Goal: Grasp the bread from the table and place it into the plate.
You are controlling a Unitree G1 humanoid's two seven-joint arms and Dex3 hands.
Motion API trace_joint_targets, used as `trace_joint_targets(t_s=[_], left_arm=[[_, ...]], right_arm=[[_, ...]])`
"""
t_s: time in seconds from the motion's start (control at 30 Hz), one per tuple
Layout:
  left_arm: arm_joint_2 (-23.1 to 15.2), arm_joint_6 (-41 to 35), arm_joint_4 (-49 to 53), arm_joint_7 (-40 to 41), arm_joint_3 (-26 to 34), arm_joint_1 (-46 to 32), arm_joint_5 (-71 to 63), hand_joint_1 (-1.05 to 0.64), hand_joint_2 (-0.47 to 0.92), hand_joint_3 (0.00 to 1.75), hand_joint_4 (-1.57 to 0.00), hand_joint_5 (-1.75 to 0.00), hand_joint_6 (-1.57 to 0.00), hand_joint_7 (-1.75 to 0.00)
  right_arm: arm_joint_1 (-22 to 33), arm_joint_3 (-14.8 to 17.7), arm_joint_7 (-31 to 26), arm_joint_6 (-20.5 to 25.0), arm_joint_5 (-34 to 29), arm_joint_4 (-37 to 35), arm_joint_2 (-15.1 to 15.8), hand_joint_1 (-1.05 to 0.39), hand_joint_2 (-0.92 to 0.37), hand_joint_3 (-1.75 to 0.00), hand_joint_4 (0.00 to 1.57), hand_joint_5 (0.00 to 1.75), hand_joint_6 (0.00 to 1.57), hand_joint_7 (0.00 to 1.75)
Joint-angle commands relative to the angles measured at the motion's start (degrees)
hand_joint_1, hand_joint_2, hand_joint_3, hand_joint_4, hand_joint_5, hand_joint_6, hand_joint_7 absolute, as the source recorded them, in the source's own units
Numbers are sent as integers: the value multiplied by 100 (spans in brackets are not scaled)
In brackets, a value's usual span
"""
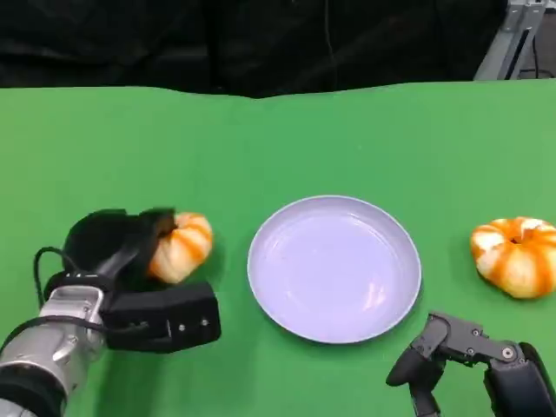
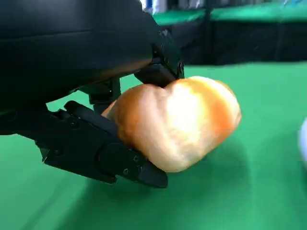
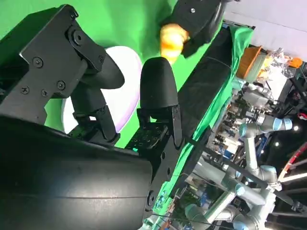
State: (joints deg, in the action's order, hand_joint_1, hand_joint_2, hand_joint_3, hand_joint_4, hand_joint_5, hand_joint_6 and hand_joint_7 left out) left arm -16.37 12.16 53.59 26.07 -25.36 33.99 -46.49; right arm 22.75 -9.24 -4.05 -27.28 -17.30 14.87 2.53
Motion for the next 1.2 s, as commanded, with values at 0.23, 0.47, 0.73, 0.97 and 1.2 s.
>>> trace_joint_targets(t_s=[0.23,0.47,0.73,0.97,1.2], left_arm=[[-167,347,-1125,683,-35,116,-83,-16,43,111,-88,-175,-69,-175],[71,445,-1420,436,-201,169,-42,-17,41,118,-87,-175,-68,-175],[607,528,-1300,234,-309,374,46,-13,38,119,-88,-175,-70,-174],[1137,483,-679,217,-552,670,-14,-15,35,120,-88,-175,-71,-174],[1451,502,-148,-245,-646,909,173,-17,48,91,-78,-175,-71,-148]], right_arm=[[-10,31,-3,-1,69,16,48,5,-25,-144,82,160,83,131],[-19,18,-51,-17,-43,-12,34,4,-24,-145,83,158,84,131],[54,-7,-58,17,-55,66,15,4,-23,-146,82,158,84,130],[57,9,-63,-56,-11,14,30,5,-23,-147,82,158,84,129],[66,-21,-86,-60,-60,8,10,5,-24,-146,81,158,84,129]])
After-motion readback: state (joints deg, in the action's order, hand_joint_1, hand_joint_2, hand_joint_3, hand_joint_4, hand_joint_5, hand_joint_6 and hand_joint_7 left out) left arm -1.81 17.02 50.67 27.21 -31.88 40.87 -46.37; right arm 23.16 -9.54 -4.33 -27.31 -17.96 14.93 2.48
